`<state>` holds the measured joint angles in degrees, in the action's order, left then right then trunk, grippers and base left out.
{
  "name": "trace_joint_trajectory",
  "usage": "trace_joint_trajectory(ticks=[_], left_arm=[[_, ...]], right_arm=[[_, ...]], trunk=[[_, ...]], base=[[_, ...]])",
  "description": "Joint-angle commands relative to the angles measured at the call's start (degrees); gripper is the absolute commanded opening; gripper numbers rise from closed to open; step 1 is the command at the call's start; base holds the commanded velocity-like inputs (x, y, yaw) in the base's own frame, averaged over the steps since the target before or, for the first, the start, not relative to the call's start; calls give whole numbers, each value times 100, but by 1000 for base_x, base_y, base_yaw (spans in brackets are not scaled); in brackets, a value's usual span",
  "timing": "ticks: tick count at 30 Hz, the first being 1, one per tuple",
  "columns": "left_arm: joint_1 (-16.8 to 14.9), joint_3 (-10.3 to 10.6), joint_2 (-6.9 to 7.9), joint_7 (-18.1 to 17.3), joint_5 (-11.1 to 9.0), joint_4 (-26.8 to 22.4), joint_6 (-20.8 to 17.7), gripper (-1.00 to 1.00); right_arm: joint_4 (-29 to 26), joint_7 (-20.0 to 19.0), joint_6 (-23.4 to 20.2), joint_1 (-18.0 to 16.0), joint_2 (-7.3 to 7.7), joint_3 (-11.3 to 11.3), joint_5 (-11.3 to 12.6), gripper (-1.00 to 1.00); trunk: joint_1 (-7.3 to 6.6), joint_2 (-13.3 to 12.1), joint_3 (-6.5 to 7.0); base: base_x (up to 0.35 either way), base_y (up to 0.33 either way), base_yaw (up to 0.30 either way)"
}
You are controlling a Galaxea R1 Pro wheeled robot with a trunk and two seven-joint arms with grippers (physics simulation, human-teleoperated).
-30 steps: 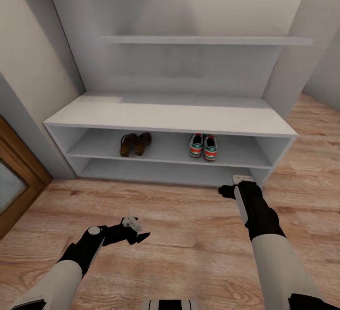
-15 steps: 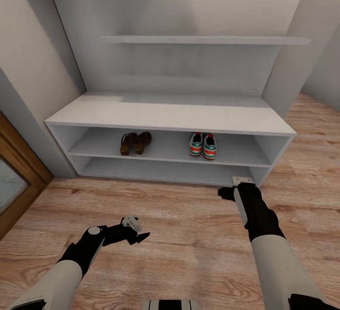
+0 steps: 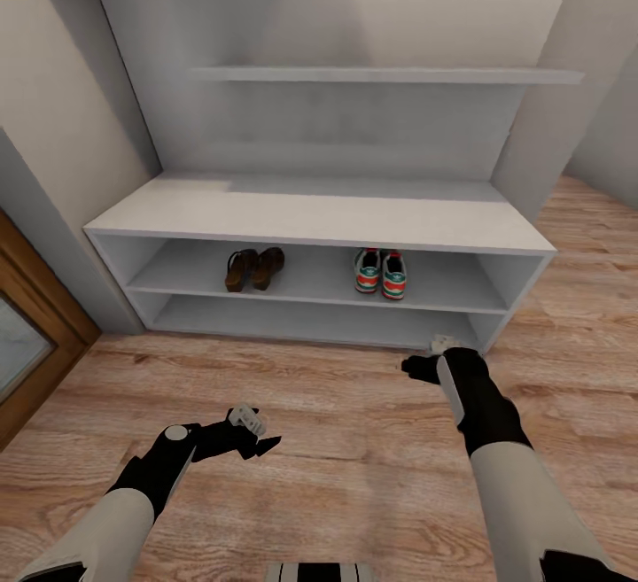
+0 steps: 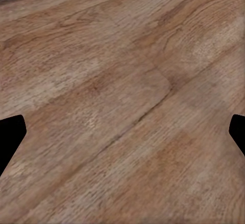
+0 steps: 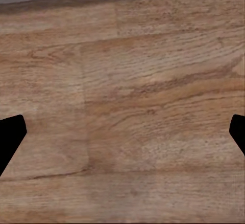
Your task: Pick up the two gym shoes and the two sandals from the corridor floor and place them onto the hallstand (shoe rack) in the corridor, making sure they are on the rack and not on the floor. Arrange them so the two gym shoes are next to each other and the two sandals are next to each other.
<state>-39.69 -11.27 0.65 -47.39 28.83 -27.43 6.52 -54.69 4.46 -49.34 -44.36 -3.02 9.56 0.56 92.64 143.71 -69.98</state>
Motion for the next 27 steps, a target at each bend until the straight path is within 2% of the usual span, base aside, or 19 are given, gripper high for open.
trace_joint_trajectory(ticks=[1,2,5,6,10,11,12,14,17,20,27], left_arm=[[-4,-41,-5,-25,61,-2,51,100],[-4,-41,-4,-25,61,-3,51,100],[-4,-41,-4,-25,61,-2,51,100],[-4,-41,-4,-25,61,-4,51,100],[-4,-44,6,-25,61,-6,51,100],[-4,-49,18,-28,61,-7,51,100],[-4,-51,23,-29,61,-7,51,100],[-4,-57,52,-32,61,-9,51,100],[-4,-61,91,-33,61,-11,51,100],[-4,-66,148,-34,50,-15,44,100],[-4,-72,160,-34,44,-16,43,100]], right_arm=[[53,20,-23,-3,-5,13,192,100],[98,18,-23,-3,-5,15,371,100],[143,19,-23,-1,-5,19,613,100],[172,16,-23,1,-1,23,817,100],[202,9,-23,22,11,26,1079,100],[219,-61,-23,32,23,28,1326,100],[223,-115,-23,34,28,28,1416,100],[236,-521,-23,38,44,35,1771,100],[253,-915,-23,40,50,40,1960,100],[418,-1544,-18,41,63,48,2129,100],[785,-1717,80,41,87,53,2173,100]], trunk=[[-1,2,-5],[-1,2,-5],[-1,2,-5],[-1,2,-5],[-1,2,-5],[-1,2,-5],[-1,2,-5],[-1,2,-5],[-1,2,-5],[-1,2,-5],[-1,2,-5]], base=[[0,0,0],[0,0,0],[0,0,0],[0,0,0],[0,0,0],[0,0,0],[0,0,0],[0,0,0],[0,0,0],[0,0,0],[0,0,0]])
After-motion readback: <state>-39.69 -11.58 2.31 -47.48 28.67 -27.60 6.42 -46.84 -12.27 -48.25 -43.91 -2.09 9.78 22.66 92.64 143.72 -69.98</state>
